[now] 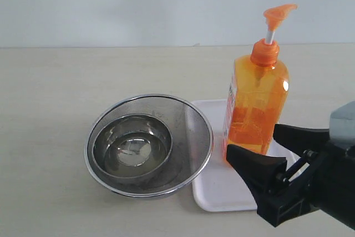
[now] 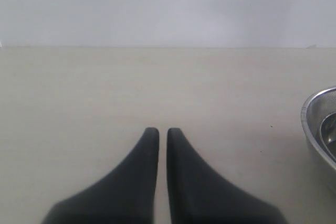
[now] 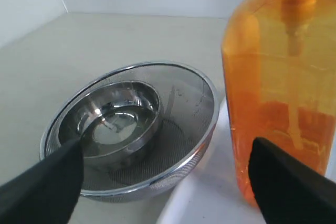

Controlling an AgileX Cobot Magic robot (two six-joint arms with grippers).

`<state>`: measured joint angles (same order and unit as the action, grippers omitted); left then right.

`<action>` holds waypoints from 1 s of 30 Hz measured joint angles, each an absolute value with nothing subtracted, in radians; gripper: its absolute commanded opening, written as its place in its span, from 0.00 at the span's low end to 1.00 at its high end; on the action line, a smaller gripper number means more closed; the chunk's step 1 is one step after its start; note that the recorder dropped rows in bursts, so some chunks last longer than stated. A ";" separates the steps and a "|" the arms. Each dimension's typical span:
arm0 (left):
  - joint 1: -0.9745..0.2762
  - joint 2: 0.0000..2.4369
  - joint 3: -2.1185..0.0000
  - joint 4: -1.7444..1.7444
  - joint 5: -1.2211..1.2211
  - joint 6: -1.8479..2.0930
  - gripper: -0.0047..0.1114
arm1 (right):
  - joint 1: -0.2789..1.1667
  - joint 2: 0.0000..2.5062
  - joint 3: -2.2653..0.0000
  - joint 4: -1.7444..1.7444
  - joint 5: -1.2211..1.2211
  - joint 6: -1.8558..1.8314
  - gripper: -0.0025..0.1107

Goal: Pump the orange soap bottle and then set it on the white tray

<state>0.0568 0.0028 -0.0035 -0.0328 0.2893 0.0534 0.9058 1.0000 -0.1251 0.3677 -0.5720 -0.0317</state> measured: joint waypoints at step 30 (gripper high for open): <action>0.057 0.003 -0.003 -0.033 0.289 0.053 0.08 | 0.906 1.239 -0.020 0.358 -1.091 -0.044 0.70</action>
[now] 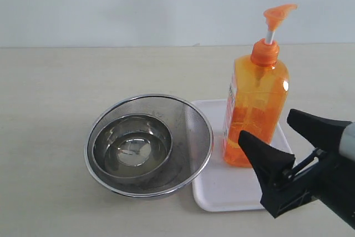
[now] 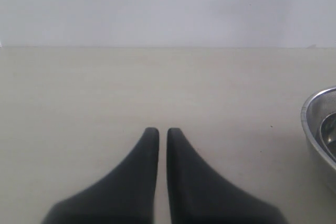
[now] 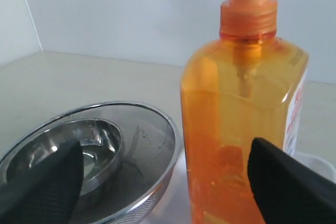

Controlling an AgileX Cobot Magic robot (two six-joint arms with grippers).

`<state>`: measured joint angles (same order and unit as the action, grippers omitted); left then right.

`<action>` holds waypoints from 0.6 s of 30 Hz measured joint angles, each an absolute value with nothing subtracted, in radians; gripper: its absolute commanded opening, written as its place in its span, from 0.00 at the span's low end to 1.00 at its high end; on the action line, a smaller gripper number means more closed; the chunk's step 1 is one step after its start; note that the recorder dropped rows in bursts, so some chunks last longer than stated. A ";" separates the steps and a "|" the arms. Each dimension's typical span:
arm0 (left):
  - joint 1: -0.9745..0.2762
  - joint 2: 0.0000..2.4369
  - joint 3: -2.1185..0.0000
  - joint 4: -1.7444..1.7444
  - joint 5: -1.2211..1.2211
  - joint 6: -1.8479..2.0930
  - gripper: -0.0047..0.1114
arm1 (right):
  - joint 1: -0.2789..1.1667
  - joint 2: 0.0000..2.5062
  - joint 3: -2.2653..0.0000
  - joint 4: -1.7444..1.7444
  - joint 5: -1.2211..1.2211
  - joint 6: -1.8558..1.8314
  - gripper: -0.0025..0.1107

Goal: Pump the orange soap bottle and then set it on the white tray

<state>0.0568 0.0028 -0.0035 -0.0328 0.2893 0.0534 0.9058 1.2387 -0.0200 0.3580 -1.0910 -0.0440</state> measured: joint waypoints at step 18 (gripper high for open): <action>0.057 0.003 -0.003 -0.033 0.289 0.053 0.08 | 0.906 1.606 -0.160 0.497 -1.204 -0.059 0.70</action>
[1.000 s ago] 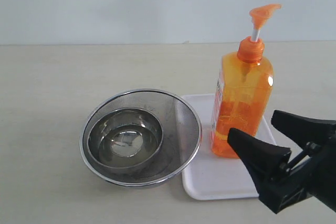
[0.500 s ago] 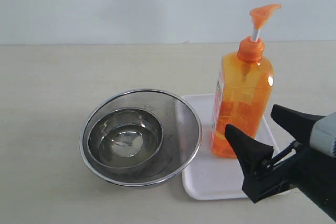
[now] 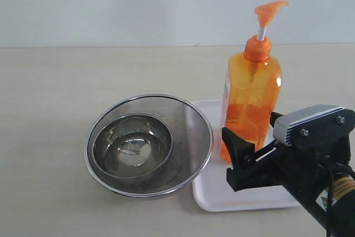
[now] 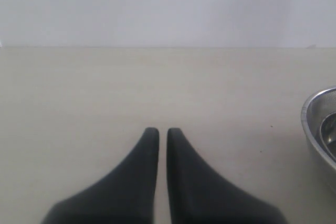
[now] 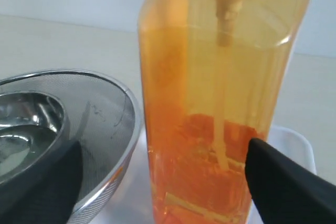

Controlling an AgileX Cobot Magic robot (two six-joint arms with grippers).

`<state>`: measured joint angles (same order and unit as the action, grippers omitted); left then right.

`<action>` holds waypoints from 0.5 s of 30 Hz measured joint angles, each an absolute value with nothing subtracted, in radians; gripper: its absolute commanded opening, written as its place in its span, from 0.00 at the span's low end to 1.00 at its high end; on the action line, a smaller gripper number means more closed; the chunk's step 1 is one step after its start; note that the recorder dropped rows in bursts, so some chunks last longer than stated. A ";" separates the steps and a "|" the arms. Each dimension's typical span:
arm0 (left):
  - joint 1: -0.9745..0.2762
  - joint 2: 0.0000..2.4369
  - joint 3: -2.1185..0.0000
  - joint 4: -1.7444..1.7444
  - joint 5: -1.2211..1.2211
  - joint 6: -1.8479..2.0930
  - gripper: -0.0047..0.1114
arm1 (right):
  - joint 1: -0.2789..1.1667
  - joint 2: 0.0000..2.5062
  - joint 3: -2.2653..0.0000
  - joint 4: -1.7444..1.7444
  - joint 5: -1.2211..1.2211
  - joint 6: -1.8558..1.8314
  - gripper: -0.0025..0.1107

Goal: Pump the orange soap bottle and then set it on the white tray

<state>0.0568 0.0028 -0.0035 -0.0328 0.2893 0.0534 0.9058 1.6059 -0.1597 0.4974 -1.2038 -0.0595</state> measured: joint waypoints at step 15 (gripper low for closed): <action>0.057 0.003 -0.003 -0.033 0.289 0.053 0.08 | 0.906 1.608 -0.221 0.602 -1.211 -0.033 0.70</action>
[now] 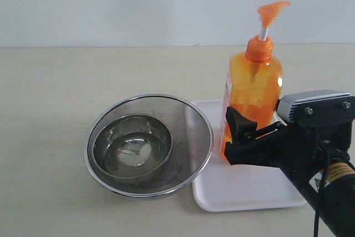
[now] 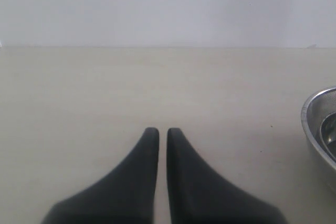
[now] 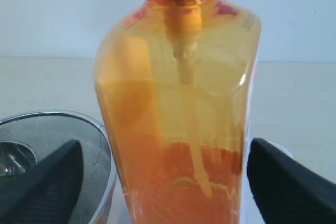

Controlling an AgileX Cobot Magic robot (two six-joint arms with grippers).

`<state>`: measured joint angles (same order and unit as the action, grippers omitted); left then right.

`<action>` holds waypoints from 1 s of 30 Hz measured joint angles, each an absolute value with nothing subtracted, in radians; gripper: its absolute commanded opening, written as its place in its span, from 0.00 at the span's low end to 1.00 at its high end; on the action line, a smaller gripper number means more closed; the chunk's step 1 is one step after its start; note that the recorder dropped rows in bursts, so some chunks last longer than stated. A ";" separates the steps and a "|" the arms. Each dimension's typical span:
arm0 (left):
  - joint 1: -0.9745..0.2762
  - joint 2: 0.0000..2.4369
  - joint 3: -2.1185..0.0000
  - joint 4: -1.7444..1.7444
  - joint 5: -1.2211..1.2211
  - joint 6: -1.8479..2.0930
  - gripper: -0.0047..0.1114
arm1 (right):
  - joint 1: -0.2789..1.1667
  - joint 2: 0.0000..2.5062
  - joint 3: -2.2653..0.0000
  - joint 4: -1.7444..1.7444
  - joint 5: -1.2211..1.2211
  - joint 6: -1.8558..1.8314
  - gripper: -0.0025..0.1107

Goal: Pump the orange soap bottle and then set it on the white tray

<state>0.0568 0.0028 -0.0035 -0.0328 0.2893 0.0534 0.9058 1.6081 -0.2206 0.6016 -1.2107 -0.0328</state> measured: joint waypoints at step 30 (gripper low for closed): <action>0.057 0.003 -0.003 -0.033 0.289 0.053 0.08 | 0.906 1.730 -0.346 0.667 -1.213 -0.018 0.90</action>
<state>0.0568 0.0028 -0.0035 -0.0328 0.2893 0.0534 0.9058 1.7303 -0.3462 0.6674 -1.2131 -0.0177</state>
